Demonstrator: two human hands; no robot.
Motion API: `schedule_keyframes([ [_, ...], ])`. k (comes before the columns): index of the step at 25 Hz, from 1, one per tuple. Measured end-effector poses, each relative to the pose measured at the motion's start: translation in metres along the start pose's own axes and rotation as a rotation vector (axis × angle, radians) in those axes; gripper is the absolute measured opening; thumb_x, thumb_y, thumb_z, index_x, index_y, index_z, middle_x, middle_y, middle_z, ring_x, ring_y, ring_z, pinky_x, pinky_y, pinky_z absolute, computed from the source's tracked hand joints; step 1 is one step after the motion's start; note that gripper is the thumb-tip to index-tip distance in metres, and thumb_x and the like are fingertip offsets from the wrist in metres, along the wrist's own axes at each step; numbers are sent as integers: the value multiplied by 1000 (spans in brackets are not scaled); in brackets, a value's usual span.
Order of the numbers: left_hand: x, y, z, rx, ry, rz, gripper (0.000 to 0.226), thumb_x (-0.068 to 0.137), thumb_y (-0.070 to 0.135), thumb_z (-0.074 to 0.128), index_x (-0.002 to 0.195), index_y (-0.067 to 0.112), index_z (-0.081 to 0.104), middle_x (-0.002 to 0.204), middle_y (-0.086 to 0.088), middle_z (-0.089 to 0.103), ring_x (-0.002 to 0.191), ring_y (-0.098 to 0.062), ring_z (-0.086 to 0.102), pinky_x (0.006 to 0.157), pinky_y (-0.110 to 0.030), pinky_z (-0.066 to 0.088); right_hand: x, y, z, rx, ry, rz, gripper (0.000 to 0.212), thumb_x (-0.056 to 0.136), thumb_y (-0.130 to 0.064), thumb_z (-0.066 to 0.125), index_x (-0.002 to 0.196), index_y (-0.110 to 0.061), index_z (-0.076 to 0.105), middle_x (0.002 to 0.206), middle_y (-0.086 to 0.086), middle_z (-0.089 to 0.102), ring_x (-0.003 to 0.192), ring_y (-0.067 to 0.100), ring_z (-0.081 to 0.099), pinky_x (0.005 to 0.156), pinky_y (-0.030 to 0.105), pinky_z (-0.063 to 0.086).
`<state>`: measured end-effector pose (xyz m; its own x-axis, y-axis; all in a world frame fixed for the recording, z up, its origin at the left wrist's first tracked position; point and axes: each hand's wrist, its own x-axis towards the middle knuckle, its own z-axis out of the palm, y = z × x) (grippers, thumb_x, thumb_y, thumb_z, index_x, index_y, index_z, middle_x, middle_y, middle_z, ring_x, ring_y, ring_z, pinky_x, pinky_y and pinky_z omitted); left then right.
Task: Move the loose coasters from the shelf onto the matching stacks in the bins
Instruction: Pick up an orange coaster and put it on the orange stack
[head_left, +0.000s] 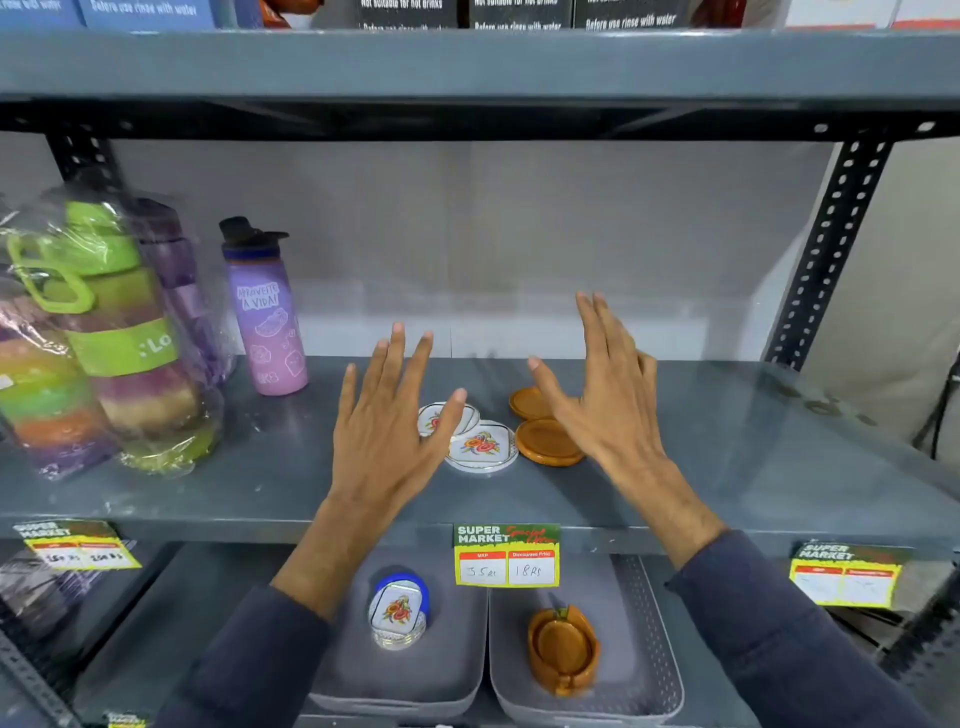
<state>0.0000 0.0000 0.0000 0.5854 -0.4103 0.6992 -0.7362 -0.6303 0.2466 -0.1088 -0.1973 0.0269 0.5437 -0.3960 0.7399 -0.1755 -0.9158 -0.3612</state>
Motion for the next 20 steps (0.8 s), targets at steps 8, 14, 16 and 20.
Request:
schedule_keyframes([
  [8,-38,-45,33,91,-418,-229,110,72,89,21,156,20,4,166,-4,5,153,-18,5,124,-44,6,-39,32,28,-66,-411,234,123,72,-77,70,160,-29,-1,130,11,64,128,33,53,107,52,32],
  [14,-35,-45,35,199,-513,-211,111,73,89,15,154,13,20,165,-3,15,152,-17,9,123,-42,6,-45,39,34,12,-354,201,109,74,-64,78,154,-33,12,133,2,64,128,29,50,100,47,30],
  [16,-35,-46,35,212,-514,-209,111,72,89,13,154,14,20,165,-2,15,152,-17,10,123,-42,7,-46,36,27,83,-287,201,109,70,-63,82,151,-33,17,135,1,62,127,26,49,94,40,25],
  [20,-34,-44,35,216,-505,-218,113,70,89,9,154,15,19,166,-1,14,152,-15,9,123,-41,6,-50,6,-3,170,-60,63,108,64,-66,84,147,-30,26,133,-9,61,120,18,50,90,36,24],
])
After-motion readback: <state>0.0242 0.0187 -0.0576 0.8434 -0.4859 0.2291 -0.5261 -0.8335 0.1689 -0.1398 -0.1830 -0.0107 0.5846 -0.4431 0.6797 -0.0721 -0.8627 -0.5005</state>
